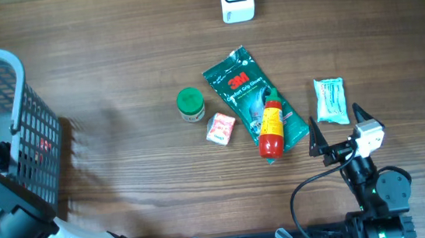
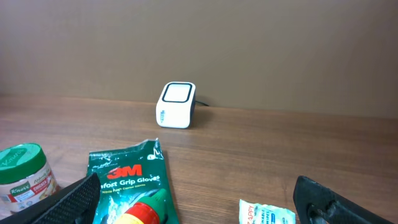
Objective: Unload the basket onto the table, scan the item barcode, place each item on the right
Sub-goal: 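Grasp the red Nescafe stick packet in the basket with the left gripper, then carry the red Nescafe packet beside the jar and release it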
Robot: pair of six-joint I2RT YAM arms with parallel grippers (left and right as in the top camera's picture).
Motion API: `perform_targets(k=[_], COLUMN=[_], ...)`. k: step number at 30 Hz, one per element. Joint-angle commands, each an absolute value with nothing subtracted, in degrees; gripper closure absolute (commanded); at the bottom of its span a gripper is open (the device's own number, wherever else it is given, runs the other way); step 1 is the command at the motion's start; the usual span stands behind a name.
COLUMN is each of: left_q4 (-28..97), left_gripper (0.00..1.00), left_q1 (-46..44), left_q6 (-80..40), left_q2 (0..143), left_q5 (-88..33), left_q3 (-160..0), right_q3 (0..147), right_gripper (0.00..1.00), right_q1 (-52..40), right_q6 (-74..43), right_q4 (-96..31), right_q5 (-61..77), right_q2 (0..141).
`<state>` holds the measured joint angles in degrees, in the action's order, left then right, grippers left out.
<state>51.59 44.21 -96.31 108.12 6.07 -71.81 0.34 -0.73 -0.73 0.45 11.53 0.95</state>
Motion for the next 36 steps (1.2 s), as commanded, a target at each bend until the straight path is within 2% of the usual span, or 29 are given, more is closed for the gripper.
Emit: perform_targets(k=[1,5,8,15,19,21,24,26,28,31,36], left_q4=[51.1,51.4,53.3,53.4,53.4,53.3,53.0,53.7,56.5,62.3,65.3], left_gripper=[0.96,0.96,0.96,0.96,0.96,0.96,0.96,0.96,0.96,0.96,0.96], left_q1=[44.3,44.5,44.6,44.7,44.3,42.9,37.0,26.8,17.1,2.7,-17.7], left_q6=[-95.7,-89.1,-88.7,-87.0,-78.9,-71.2,-56.5,-45.8,-41.7,-41.8,-46.6], left_q2=[110.7,105.1,98.0,71.9,58.4,54.6,51.3,51.4,52.2,54.5,58.7], left_q5=[7.4,7.2,6.2,6.3,4.2,-3.5,-18.5,-25.3,-23.3,-14.2,-2.9], left_q3=[-69.4,-72.5,-75.2,-78.0,-78.0,-78.0,-78.0,-78.0,-77.8,-77.7,-73.2], right_q3=[0.3,0.3,0.3,0.3,0.3,0.3,0.3,0.3,0.3,0.3,0.3], right_gripper=[0.01,0.00,0.00,0.00,0.00,0.00,0.00,0.00,0.00,0.00,0.01], right_q1=[-0.9,-0.9,-0.9,-0.9,-0.9,-0.9,-0.9,-0.9,-0.9,-0.9,-0.9], right_q6=[-0.1,-0.1,-0.1,-0.1,-0.1,-0.1,-0.1,-0.1,-0.1,-0.1,-0.1], right_q4=[0.8,0.8,0.8,0.8,0.8,0.8,0.8,0.8,0.8,0.8,0.8], right_q5=[11.8,11.8,11.8,11.8,11.8,11.8,11.8,11.8,11.8,11.8,11.8], right_q2=[0.8,0.8,0.8,0.8,0.8,0.8,0.8,0.8,0.8,0.8,0.8])
